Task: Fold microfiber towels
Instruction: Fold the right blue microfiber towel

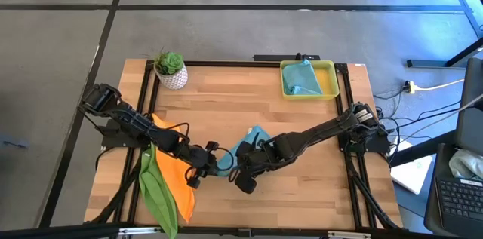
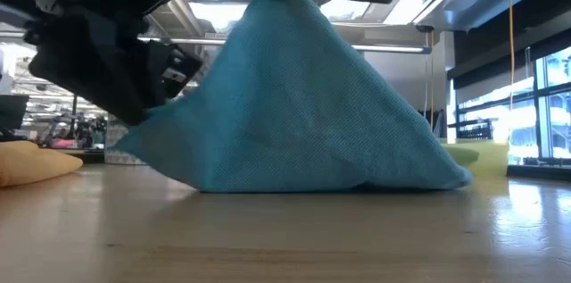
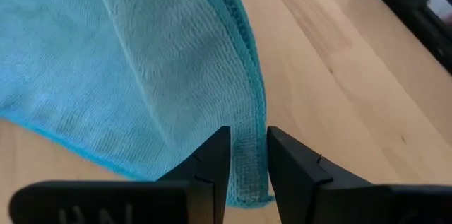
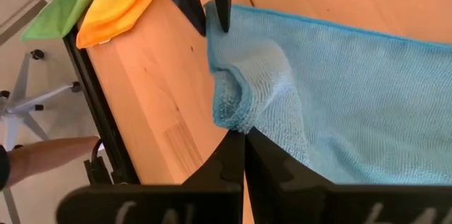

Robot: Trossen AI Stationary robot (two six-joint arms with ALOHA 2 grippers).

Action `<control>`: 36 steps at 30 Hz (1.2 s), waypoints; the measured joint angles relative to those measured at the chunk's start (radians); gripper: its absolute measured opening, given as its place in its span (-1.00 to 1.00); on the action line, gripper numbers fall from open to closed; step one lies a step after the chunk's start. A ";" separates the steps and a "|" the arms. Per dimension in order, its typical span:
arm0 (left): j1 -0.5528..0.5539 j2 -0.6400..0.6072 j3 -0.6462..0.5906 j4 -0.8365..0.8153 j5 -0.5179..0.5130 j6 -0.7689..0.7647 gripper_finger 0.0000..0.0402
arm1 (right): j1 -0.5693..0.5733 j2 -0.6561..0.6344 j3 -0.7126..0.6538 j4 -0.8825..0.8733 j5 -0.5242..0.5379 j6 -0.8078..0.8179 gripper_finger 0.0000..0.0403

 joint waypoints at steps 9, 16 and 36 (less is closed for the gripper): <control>-0.018 0.082 0.001 0.036 0.003 -0.033 -0.58 | -0.018 0.000 0.000 0.000 0.005 0.000 -0.98; -0.035 0.088 0.001 0.043 -0.016 -0.051 -0.58 | -0.019 0.000 0.000 -0.005 -0.002 0.000 -0.98; -0.033 0.075 0.003 -0.051 -0.092 -0.161 -0.97 | -0.019 0.000 0.000 -0.022 -0.045 -0.004 -0.98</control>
